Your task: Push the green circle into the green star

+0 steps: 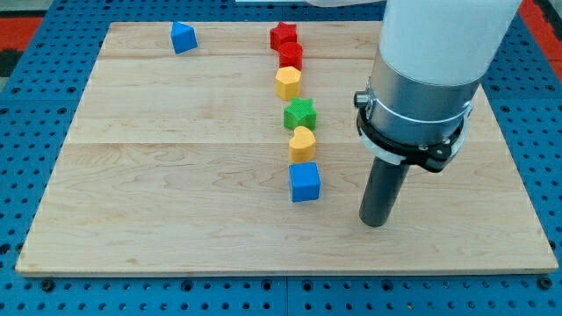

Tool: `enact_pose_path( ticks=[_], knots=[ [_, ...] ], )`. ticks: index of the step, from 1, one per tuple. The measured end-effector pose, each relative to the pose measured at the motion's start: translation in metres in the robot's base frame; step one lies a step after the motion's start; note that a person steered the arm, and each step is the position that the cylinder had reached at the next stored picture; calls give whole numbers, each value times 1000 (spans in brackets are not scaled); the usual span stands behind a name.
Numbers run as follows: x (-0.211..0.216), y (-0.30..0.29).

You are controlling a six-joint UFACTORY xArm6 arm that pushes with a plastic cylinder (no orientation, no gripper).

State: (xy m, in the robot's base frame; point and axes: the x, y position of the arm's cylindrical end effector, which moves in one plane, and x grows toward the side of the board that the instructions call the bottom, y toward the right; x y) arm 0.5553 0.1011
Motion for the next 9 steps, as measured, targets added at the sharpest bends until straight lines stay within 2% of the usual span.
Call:
enact_pose_path(
  ticks=[2,4,5,6,7,9],
  knots=[
    [-13,32],
    [-174,71],
    [-247,141],
    [-325,182],
    [-343,160],
    [-292,36]
  ],
)
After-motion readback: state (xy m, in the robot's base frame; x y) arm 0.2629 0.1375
